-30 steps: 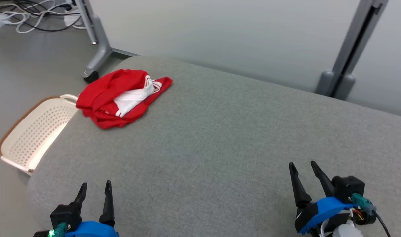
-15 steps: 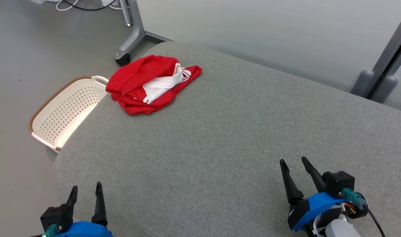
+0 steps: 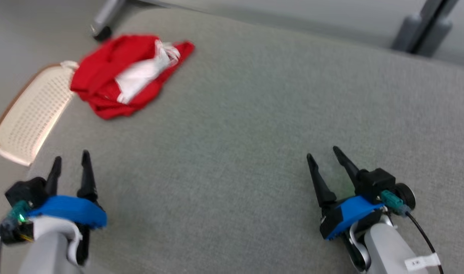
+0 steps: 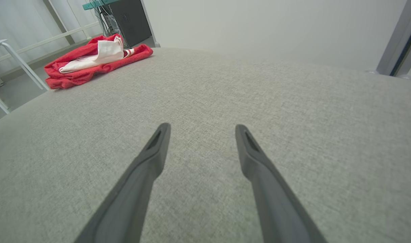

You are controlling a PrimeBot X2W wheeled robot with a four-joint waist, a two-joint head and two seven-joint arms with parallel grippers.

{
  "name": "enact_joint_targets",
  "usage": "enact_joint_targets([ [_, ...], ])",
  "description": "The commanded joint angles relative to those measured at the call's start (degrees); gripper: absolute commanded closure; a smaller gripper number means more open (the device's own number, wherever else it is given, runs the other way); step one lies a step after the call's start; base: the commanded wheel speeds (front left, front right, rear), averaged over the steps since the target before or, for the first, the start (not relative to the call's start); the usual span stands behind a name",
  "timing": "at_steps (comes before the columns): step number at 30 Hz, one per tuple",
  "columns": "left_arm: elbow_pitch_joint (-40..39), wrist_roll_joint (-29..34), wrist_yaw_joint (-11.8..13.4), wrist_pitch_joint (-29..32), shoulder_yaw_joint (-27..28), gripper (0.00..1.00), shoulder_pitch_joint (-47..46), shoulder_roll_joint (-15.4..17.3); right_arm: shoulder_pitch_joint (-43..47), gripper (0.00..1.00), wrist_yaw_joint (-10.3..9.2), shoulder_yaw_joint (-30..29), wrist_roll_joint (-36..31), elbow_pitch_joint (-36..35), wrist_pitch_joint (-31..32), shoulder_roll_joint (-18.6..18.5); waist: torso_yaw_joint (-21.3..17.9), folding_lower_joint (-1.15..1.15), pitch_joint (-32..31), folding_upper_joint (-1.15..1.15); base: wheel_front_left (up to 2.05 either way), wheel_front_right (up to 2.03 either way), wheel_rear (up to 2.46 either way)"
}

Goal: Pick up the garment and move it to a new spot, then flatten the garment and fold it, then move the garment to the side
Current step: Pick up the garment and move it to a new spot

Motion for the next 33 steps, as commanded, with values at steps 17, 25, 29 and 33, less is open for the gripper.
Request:
enact_joint_targets([
  [17, 7.6, -14.1, 0.1, 0.0, -11.3, 0.00, -18.3, 12.3, -4.1, 0.00, -0.04, 2.1, -5.0, -5.8, 0.0, -0.8, -8.7, -0.02, 13.6, -0.01, 0.00, 0.00, 0.00],
  [25, 11.6, -19.7, 0.1, 0.0, -17.5, 0.00, -22.4, 15.7, -5.2, 0.00, -0.06, 0.9, -5.9, -6.8, 0.3, -1.3, -10.5, -0.02, 17.9, -0.01, 0.00, 0.00, 0.00],
  [29, 13.2, -22.1, 0.1, 0.0, -20.3, 0.63, -23.8, 16.9, -5.2, 0.00, -0.08, 0.5, -6.4, -7.1, 0.4, -1.4, -10.9, -0.02, 19.3, -0.01, 0.00, 0.00, 0.00],
  [33, 12.7, -23.0, 0.1, 0.0, -20.3, 1.00, -25.1, 17.6, -5.1, 0.00, -0.10, -0.2, -5.4, -7.2, 0.4, -1.6, -11.2, -0.02, 19.3, -0.01, 0.00, 0.00, 0.00],
])
